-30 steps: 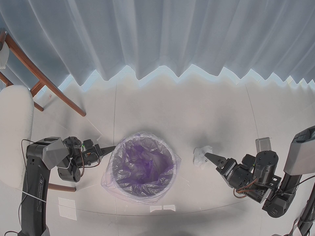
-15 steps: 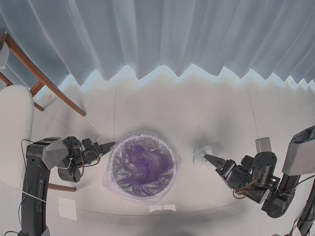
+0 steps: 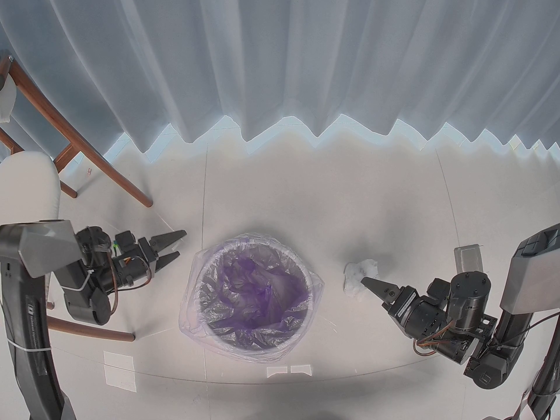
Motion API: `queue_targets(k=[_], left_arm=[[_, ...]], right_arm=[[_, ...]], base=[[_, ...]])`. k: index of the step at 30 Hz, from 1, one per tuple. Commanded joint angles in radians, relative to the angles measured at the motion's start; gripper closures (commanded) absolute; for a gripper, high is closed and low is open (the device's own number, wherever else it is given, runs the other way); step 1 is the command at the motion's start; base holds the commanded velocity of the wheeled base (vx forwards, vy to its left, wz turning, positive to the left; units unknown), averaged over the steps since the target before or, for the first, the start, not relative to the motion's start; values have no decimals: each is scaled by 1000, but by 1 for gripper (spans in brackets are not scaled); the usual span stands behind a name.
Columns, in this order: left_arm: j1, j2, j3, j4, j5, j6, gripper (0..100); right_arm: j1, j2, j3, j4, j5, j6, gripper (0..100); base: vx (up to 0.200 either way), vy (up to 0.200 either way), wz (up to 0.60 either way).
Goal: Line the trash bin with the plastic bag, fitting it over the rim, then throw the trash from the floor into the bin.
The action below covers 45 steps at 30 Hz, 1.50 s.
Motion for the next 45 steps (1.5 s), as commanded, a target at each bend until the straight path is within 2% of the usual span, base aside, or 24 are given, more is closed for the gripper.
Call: queue_targets(k=[1,5,8,10,11,12,15,16,21,23,27,30,32,36,40,45], left_arm=[[16,-617,301,-2,7,41,0],[21,-790,272,-2,19,26,0],[24,-905,267,-2,62,-94,0],[27,-962,264,-1,37,-166,0],[27,-962,264,-1,37,-166,0],[58,-1010,258,-1,1,-210,0],[98,-1050,253,-1,-30,-232,0],[104,-1074,247,-1,-44,-235,0],[101,-1113,255,-1,-73,-235,0],[101,-1131,272,1,-124,-235,0],[98,-1139,335,7,-246,-235,0],[98,-1105,381,27,-338,-233,0],[98,-1060,385,24,-355,-221,0],[98,-1013,413,13,-358,-209,0],[59,-1001,502,15,-363,-110,0],[49,-915,508,7,-363,-43,0]], right_arm=[[30,15,19,-18,-3,2,0],[33,12,19,-18,-17,2,0],[33,-8,15,-18,-26,6,0],[36,-54,14,-18,-32,6,0],[36,-54,14,-18,-32,6,0],[68,-116,12,-18,-35,11,0],[119,-161,15,-18,-35,17,0],[160,-156,19,-17,-34,32,0],[247,-70,42,-18,-46,35,0],[310,26,40,-18,-72,12,0],[369,204,-4,-18,-141,-121,0],[367,361,-101,-18,-235,-247,0],[358,416,-153,-18,-259,-282,0],[330,431,-228,-18,-239,-302,0],[304,506,-351,-18,-201,-406,0],[295,539,-463,-18,-121,-423,0]], base=[[0,0,0],[0,0,0],[-133,0,0],[-200,0,0],[-200,0,0],[-200,0,0],[-200,0,0],[-200,0,0],[-200,0,0],[-200,0,0],[-200,0,0],[-200,0,0],[0,0,0],[0,0,0],[0,0,0],[0,0,0]])
